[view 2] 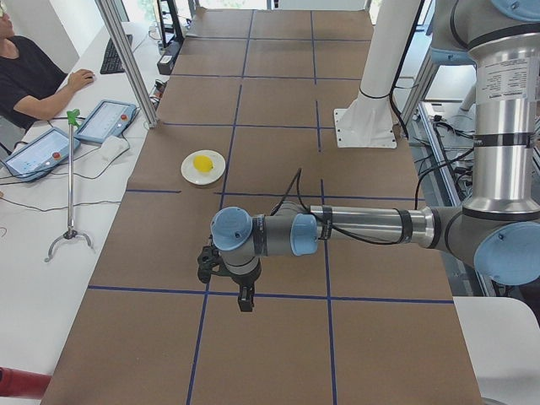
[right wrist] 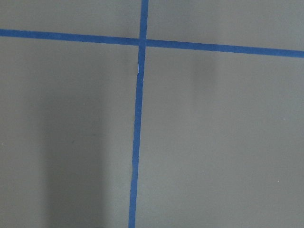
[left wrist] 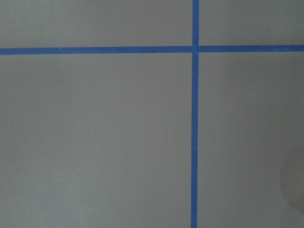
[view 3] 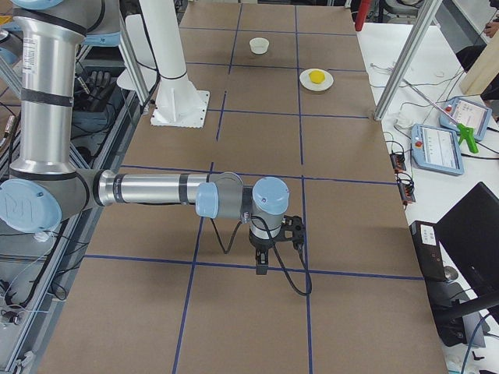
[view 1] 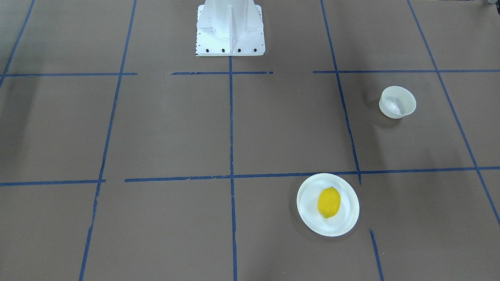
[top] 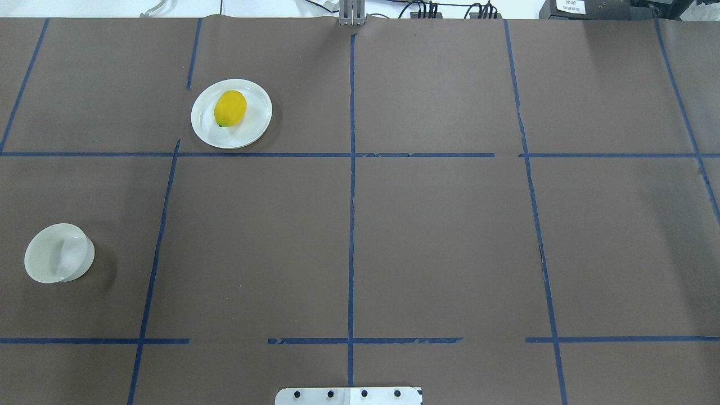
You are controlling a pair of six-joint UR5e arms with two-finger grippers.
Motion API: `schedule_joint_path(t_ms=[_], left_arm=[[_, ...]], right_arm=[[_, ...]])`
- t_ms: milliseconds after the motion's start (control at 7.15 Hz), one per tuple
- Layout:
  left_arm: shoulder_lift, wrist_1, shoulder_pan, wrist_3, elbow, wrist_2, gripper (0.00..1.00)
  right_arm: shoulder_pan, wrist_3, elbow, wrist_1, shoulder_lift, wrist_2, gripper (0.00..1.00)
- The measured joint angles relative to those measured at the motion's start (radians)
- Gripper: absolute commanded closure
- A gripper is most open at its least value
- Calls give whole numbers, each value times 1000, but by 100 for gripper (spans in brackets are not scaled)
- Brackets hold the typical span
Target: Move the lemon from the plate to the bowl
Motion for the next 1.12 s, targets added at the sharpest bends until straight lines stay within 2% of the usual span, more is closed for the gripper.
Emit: schedule_joint_path(t_ms=[419,699,978,1118], left_arm=[[-18,0,0,-1,-13,0,0],[-87,-12,24,-10,-28,-1,0],[-191,-19,123,-86,-52,5,0],[-254,-19,199,-193,-59,14,0]], right_arm=[[0,0,0,0,0,0,0],[0,0,0,0,0,0,0],[0,0,0,0,0,0,0],[0,0,0,0,0,0,0]])
